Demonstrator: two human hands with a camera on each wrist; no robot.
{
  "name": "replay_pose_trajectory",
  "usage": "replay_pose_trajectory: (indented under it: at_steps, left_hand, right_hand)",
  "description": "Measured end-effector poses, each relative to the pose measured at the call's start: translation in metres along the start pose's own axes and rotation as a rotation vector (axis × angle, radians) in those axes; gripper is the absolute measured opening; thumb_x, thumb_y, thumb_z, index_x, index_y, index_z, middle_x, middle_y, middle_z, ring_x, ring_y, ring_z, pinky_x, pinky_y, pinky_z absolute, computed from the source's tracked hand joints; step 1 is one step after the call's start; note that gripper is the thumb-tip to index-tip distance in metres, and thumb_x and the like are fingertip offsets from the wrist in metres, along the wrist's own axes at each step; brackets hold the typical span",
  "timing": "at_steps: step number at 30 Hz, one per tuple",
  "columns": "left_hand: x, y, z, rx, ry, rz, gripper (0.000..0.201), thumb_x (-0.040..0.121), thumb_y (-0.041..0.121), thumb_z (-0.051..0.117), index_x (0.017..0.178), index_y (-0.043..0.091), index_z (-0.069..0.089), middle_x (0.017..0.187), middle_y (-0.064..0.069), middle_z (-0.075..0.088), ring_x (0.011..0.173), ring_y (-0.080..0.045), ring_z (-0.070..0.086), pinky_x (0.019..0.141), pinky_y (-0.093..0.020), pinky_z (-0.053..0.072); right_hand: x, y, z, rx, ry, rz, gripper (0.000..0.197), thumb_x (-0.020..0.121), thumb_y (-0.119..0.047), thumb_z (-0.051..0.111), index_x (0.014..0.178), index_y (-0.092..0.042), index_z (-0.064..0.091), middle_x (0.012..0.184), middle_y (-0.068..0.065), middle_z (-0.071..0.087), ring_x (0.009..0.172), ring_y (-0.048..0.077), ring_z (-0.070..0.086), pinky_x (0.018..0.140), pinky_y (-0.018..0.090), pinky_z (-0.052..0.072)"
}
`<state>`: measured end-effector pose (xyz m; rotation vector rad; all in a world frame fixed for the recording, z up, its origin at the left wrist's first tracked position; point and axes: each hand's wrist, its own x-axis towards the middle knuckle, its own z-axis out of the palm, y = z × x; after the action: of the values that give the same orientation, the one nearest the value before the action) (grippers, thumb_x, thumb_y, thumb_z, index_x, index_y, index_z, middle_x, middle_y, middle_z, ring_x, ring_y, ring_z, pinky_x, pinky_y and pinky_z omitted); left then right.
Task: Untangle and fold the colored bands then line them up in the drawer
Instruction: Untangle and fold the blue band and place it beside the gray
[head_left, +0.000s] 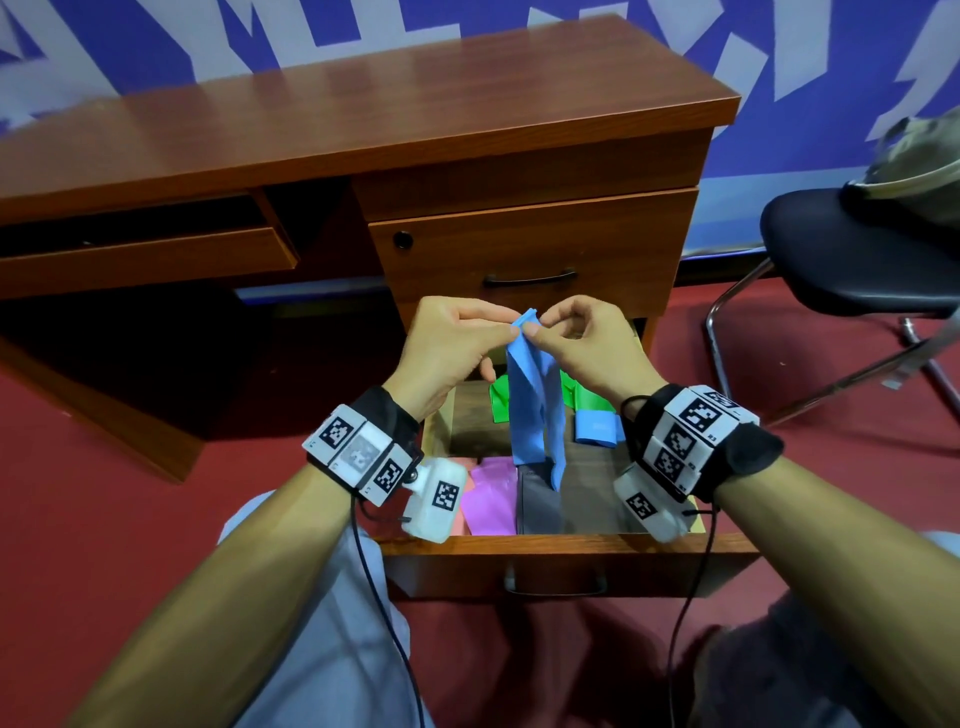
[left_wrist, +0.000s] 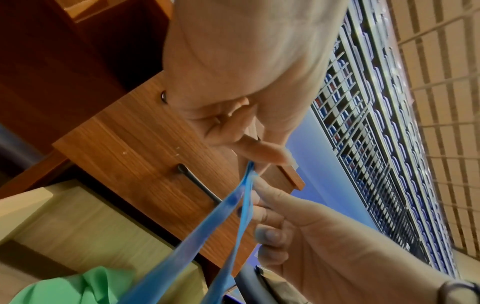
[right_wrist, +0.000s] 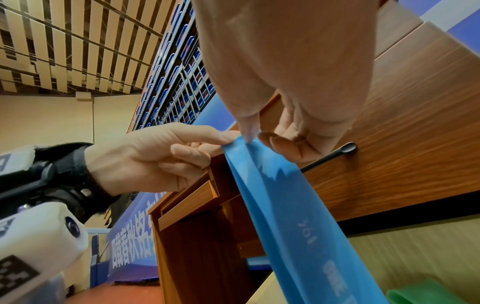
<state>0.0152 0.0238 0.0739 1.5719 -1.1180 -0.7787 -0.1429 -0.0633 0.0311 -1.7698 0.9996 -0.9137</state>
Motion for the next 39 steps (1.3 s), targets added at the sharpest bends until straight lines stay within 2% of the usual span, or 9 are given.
replay_pose_trajectory:
  at_steps: [2, 4, 9, 12, 15, 19, 26, 33, 39]
  left_hand:
    - [0.001, -0.001, 0.001, 0.012, 0.027, 0.057, 0.012, 0.086, 0.008, 0.073, 0.095, 0.011, 0.081, 0.083, -0.005, 0.079, 0.039, -0.02, 0.052, 0.044, -0.023, 0.042]
    - [0.002, -0.002, 0.0, -0.002, 0.048, 0.101, 0.012, 0.087, 0.008, 0.072, 0.096, 0.011, 0.08, 0.08, -0.005, 0.079, 0.039, -0.021, 0.052, 0.044, -0.022, 0.041]
    - [0.006, -0.003, 0.001, -0.107, 0.055, 0.171, 0.015, 0.089, 0.01, 0.076, 0.104, 0.007, 0.077, 0.084, -0.007, 0.079, 0.055, -0.02, 0.06, 0.047, -0.023, 0.044]
    - [0.012, -0.008, -0.001, -0.108, 0.037, 0.2, 0.037, 0.082, 0.015, 0.084, 0.116, 0.008, 0.07, 0.095, -0.003, 0.073, 0.078, -0.014, 0.064, 0.063, -0.018, 0.05]
    - [0.017, -0.012, -0.002, 0.001, -0.152, 0.185, 0.058, 0.073, 0.02, 0.091, 0.124, 0.015, 0.063, 0.118, -0.002, 0.071, 0.106, -0.015, 0.068, 0.086, -0.026, 0.055]
    - [0.013, -0.017, 0.013, 0.039, -0.362, 0.151, 0.046, 0.076, 0.012, 0.089, 0.117, 0.01, 0.067, 0.112, 0.0, 0.073, 0.11, -0.014, 0.068, 0.1, -0.035, 0.054]
    - [0.003, -0.028, 0.05, 0.018, -0.464, 0.018, 0.014, 0.085, 0.004, 0.071, 0.079, 0.011, 0.06, 0.072, -0.009, 0.057, 0.059, -0.011, 0.058, 0.062, -0.021, 0.05]
    - [0.008, -0.06, 0.044, 0.305, -0.525, -0.212, 0.023, 0.093, 0.0, 0.055, 0.113, 0.011, 0.049, 0.077, -0.002, 0.05, 0.066, -0.011, 0.048, 0.063, -0.024, 0.044]
    - [0.01, -0.074, 0.033, 0.374, -0.398, -0.252, 0.027, 0.091, 0.003, 0.047, 0.111, 0.015, 0.033, 0.079, -0.006, 0.043, 0.061, -0.018, 0.045, 0.055, -0.033, 0.045]
  right_hand:
    - [-0.001, -0.002, -0.003, 0.021, -0.01, -0.027, 0.033, 0.088, -0.04, 0.074, 0.113, -0.02, 0.068, 0.096, -0.007, 0.071, 0.084, 0.003, 0.067, 0.069, 0.027, 0.056]
    - [-0.002, -0.008, -0.003, 0.139, -0.099, -0.06, 0.026, 0.095, -0.027, 0.069, 0.117, -0.014, 0.069, 0.103, -0.005, 0.072, 0.08, 0.002, 0.065, 0.064, 0.024, 0.053]
    - [0.001, -0.016, -0.001, 0.325, -0.102, -0.033, 0.009, 0.096, -0.012, 0.066, 0.099, -0.004, 0.066, 0.077, 0.008, 0.066, 0.057, 0.015, 0.058, 0.052, 0.024, 0.046]
    - [0.004, -0.024, -0.005, 0.383, -0.086, -0.052, 0.002, 0.096, -0.007, 0.065, 0.095, -0.006, 0.064, 0.068, 0.002, 0.065, 0.052, 0.012, 0.056, 0.048, 0.02, 0.044]
    - [0.007, -0.037, -0.01, 0.486, -0.146, -0.07, 0.002, 0.095, -0.006, 0.065, 0.095, -0.008, 0.064, 0.07, 0.004, 0.064, 0.055, 0.012, 0.056, 0.051, 0.021, 0.047]
    - [0.007, -0.058, -0.017, 0.663, -0.21, -0.033, 0.003, 0.096, -0.003, 0.062, 0.095, -0.005, 0.062, 0.067, 0.004, 0.058, 0.058, 0.014, 0.052, 0.054, 0.023, 0.048]
    - [0.015, -0.071, -0.042, 0.895, -0.059, -0.012, 0.004, 0.097, -0.005, 0.061, 0.101, -0.006, 0.06, 0.08, 0.007, 0.058, 0.062, 0.011, 0.054, 0.059, 0.021, 0.049]
    - [0.03, -0.059, -0.069, 1.02, 0.309, 0.065, 0.011, 0.098, -0.004, 0.061, 0.09, -0.009, 0.056, 0.077, 0.005, 0.057, 0.06, 0.011, 0.053, 0.059, 0.021, 0.05]
    - [0.033, -0.043, -0.085, 1.008, 0.427, 0.081, 0.007, 0.097, -0.004, 0.061, 0.095, -0.006, 0.055, 0.078, 0.008, 0.056, 0.062, 0.013, 0.053, 0.056, 0.021, 0.05]
